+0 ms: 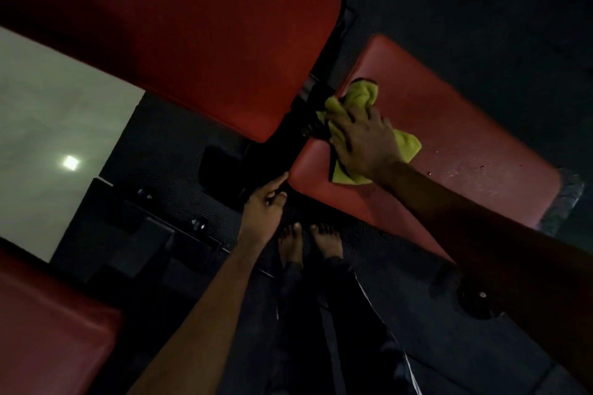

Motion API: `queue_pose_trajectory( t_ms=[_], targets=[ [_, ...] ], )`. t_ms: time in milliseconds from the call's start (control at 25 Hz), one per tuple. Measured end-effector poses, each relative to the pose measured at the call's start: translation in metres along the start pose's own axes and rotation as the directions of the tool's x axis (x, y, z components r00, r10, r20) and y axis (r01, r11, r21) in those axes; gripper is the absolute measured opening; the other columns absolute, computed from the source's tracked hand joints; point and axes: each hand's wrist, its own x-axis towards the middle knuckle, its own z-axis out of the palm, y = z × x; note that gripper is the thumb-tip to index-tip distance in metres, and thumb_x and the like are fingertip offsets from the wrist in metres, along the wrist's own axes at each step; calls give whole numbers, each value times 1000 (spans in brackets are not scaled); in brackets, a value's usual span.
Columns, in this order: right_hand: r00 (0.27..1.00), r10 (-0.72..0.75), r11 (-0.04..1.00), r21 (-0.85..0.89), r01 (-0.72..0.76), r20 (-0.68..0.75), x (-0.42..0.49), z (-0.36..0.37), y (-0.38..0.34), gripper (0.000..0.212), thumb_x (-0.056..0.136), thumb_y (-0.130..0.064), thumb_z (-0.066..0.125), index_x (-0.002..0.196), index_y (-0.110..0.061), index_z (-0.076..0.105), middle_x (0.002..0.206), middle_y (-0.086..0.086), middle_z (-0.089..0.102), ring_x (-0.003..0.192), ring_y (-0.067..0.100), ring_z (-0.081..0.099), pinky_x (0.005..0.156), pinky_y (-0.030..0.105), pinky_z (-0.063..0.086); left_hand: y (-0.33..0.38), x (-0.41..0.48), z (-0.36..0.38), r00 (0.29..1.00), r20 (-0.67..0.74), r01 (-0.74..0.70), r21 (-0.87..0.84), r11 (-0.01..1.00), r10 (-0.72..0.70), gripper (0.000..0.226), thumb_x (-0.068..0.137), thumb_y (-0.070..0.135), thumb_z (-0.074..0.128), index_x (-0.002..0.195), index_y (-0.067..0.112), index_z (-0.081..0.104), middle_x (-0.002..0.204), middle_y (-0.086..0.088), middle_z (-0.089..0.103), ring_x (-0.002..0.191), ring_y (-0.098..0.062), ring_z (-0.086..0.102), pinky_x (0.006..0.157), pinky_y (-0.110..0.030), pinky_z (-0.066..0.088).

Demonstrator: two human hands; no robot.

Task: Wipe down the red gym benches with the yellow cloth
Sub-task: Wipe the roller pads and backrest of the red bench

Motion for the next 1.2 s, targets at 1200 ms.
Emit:
queue_pose_trajectory(
  t_ms=[1200],
  targets=[
    [948,318,943,106,-316,-11,-85,22,25,55,83,-34,62,138,-32,54,142,7,48,109,43,49,85,53,45,9,11,36,942,179,-335,539,773,284,79,100,27,56,161,8,8,168,-11,8,155,-26,12,125,-50,15]
  ],
)
